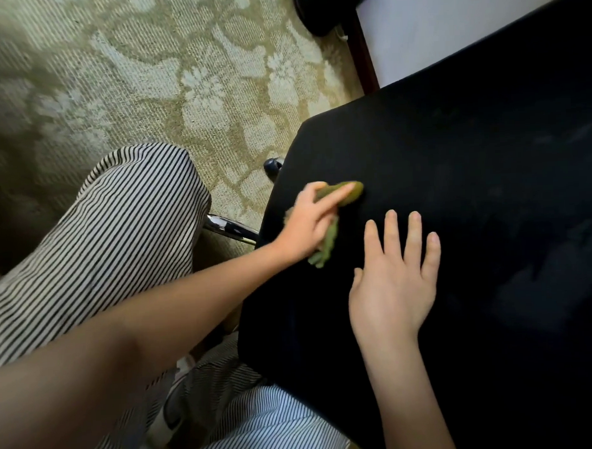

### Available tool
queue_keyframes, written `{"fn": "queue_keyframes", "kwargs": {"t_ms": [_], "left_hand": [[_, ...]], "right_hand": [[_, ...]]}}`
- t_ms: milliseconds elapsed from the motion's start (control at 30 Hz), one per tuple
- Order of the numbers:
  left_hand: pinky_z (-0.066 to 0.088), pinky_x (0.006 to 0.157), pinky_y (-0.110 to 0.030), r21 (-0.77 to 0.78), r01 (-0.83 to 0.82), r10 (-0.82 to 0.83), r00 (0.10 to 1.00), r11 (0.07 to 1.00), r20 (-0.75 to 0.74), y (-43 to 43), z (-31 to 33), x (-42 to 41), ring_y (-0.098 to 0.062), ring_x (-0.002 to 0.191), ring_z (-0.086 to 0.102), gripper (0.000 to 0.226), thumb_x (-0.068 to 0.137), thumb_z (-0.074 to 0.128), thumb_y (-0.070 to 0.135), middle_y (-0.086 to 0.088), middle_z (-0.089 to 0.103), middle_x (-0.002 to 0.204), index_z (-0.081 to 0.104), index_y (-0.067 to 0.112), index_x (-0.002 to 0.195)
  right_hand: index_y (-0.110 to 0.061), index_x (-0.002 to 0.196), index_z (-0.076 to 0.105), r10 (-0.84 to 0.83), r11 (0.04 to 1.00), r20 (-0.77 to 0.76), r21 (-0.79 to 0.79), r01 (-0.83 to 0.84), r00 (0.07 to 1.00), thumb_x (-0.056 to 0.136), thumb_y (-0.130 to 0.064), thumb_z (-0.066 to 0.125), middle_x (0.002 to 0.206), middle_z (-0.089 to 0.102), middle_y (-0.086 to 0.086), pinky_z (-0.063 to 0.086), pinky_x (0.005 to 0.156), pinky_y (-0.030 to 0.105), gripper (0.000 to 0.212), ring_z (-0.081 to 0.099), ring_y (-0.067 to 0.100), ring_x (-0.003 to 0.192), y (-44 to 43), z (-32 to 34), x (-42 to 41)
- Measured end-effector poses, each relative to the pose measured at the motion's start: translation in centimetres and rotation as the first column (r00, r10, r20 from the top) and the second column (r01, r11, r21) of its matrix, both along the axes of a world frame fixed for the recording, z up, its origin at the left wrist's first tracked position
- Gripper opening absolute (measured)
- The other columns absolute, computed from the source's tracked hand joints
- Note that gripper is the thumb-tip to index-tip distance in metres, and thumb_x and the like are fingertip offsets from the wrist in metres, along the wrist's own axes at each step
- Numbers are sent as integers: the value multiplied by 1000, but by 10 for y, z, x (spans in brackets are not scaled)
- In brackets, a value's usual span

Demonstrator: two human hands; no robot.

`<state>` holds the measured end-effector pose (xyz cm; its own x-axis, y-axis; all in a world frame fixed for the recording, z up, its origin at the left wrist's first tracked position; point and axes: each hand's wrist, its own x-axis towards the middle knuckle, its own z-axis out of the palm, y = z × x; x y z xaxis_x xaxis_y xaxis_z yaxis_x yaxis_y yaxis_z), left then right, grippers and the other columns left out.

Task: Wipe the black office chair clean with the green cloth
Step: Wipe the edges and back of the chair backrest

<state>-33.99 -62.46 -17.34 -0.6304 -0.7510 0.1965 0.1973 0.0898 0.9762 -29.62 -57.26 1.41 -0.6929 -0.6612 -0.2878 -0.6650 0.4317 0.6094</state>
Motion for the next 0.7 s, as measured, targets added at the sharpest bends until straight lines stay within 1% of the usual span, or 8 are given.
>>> {"fn": "queue_keyframes", "kwargs": {"t_ms": [100, 167, 200, 300, 400, 500, 600, 700], "left_hand": [[22, 101, -19, 229, -39, -16, 971, 973, 238, -5, -49, 11, -33, 114, 43, 50, 87, 37, 22, -19, 40, 116, 43, 18, 137], [21, 102, -19, 329, -47, -64, 946, 943, 317, 0, -72, 18, -31, 116, 42, 46, 92, 40, 17, -19, 39, 119, 42, 22, 138], [20, 102, -18, 352, -75, -49, 943, 933, 329, 3, -80, 20, -32, 116, 42, 44, 94, 42, 12, -21, 39, 120, 41, 21, 138], [19, 101, -16, 436, -137, -56, 914, 889, 402, 12, -90, 26, -32, 118, 40, 43, 97, 40, 7, -23, 38, 121, 42, 20, 138], [19, 104, -20, 468, -207, -13, 905, 859, 425, 20, -86, 27, -33, 122, 37, 42, 98, 39, 9, -23, 35, 126, 43, 22, 138], [20, 104, -23, 437, -212, -3, 897, 874, 442, 29, -67, 29, -35, 118, 38, 42, 97, 40, 9, -24, 36, 123, 45, 22, 137], [22, 105, -23, 393, -175, 22, 932, 903, 363, 37, -41, 28, -34, 116, 41, 41, 96, 41, 11, -22, 37, 120, 45, 20, 136], [24, 106, -27, 373, -115, 2, 957, 921, 291, 35, -9, 30, -31, 116, 42, 49, 89, 35, 23, -19, 38, 122, 44, 20, 137]], "right_hand": [[-18, 151, 8, 14, 1000, -10, 0, -14, 1000, 98, -26, 39, 158, -5, 7, -18, 107, 43, 62, -13, 28, 144, 7, -5, -4], [-17, 151, 11, 24, 1000, -22, 15, -24, 999, 98, -26, 38, 158, -2, 9, -13, 112, 47, 60, -11, 30, 144, 14, -10, -8], [-17, 151, 13, 25, 1000, -27, 17, -25, 999, 98, -25, 38, 158, -1, 10, -9, 115, 49, 59, -10, 31, 144, 17, -13, -9], [-17, 150, 17, 19, 1000, -37, 14, -19, 999, 96, -26, 39, 158, 3, 11, -3, 116, 50, 59, -8, 31, 144, 22, -19, -11], [-18, 150, 17, 14, 1000, -38, 26, -13, 999, 96, -28, 39, 158, 3, 10, 0, 116, 50, 60, -7, 31, 144, 23, -19, -10], [-19, 151, 11, -3, 998, -30, 69, 5, 1000, 97, -30, 35, 158, -2, 9, 0, 116, 49, 59, -10, 31, 144, 21, -17, -6], [-19, 151, 4, -16, 995, -12, 99, 17, 1000, 99, -29, 30, 158, -8, 9, -4, 117, 48, 58, -13, 31, 144, 17, -9, 1], [-17, 150, -1, -27, 991, 10, 132, 26, 1000, 101, -29, 27, 158, -10, 9, -7, 115, 46, 58, -14, 30, 144, 14, -1, 9]]}}
